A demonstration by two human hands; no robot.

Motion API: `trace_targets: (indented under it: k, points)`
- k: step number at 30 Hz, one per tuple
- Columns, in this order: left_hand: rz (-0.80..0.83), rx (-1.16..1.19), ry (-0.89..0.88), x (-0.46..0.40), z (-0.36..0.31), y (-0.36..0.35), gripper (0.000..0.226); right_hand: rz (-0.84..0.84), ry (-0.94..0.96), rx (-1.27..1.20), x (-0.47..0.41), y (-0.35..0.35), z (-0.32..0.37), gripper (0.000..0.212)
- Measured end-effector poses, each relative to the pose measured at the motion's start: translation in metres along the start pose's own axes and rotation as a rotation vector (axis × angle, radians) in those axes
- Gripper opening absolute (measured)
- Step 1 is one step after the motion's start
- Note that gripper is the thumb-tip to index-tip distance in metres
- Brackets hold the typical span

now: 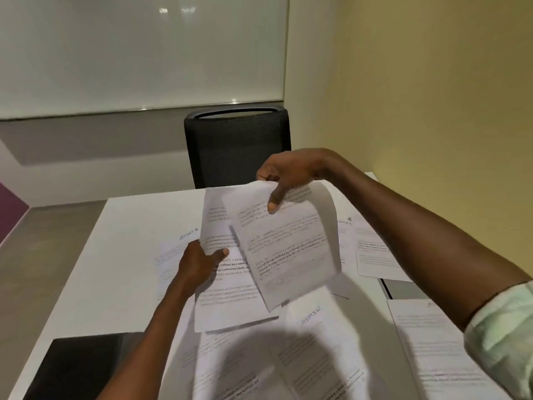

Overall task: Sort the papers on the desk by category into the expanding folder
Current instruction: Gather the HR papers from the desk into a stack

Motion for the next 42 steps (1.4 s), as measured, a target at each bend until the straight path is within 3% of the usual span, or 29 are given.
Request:
trace_targets:
  k: [5, 7, 10, 13, 16, 19, 20, 22, 24, 25, 28, 30, 31, 35, 42]
  points:
    - [0.202, 0.199, 0.083, 0.03, -0.005, -0.013, 0.013, -0.157, -0.087, -0.011, 0.0, -0.016, 0.003, 0.029]
    - [0.279, 0.29, 0.12, 0.044, -0.008, -0.019, 0.009, -0.222, -0.123, 0.006, 0.002, -0.029, 0.0, 0.039]
    - [0.373, 0.395, 0.123, 0.06, -0.003, -0.027, 0.03, -0.331, -0.174, 0.034, 0.011, -0.051, -0.003, 0.04]
    - [0.381, 0.451, 0.149, 0.067, 0.011, -0.035, 0.03, -0.529, -0.247, 0.116, 0.028, -0.072, -0.01, 0.077]
    - [0.373, 0.472, 0.186, 0.074, 0.021, -0.045, 0.027, -0.78, -0.432, -0.135, 0.064, -0.088, -0.028, 0.101]
    - [0.358, 0.465, 0.204, 0.08, 0.024, -0.055, 0.026, -0.717, -0.729, -0.466, 0.112, -0.118, -0.055, 0.12]
    - [0.354, 0.453, 0.201, 0.082, 0.023, -0.059, 0.026, -0.658, -0.765, -0.589, 0.126, -0.131, -0.061, 0.112]
    - [0.339, 0.411, 0.215, 0.083, 0.022, -0.068, 0.02, -0.559, -0.745, -0.801, 0.15, -0.155, -0.065, 0.073]
    - [0.318, 0.366, 0.262, 0.088, 0.017, -0.079, 0.011, -0.566, -0.7, -0.992, 0.165, -0.171, -0.06, 0.038]
    - [0.303, 0.371, 0.299, 0.092, 0.013, -0.085, 0.021, -0.591, -0.687, -1.08, 0.17, -0.175, -0.058, 0.033]
    - [0.336, 0.604, 0.427, 0.104, -0.001, -0.105, 0.053, -0.683, -0.676, -1.155, 0.183, -0.188, -0.064, 0.037]
    - [0.321, 0.669, 0.401, 0.116, -0.014, -0.119, 0.045, -0.738, -0.697, -1.131, 0.191, -0.198, -0.076, 0.039]
    - [0.286, 0.624, 0.353, 0.123, -0.019, -0.124, 0.037, -0.778, -0.708, -1.092, 0.196, -0.203, -0.082, 0.037]
    - [0.136, 0.315, 0.069, 0.143, -0.019, -0.146, 0.039, -0.887, -0.704, -0.914, 0.215, -0.216, -0.099, 0.033]
    - [-0.058, 0.346, -0.013, 0.175, -0.016, -0.162, 0.031, -0.961, -0.657, -0.95, 0.246, -0.229, -0.112, 0.041]
Point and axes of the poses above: each hand's wrist, its own x-axis away from the middle knuckle, its own y-axis out of the back of the hand, z = x × y, the point moved 2 cm from there along -x, towards the middle knuckle, and after that the axes turned 11 degrees about -z, right-handed, at the moved point
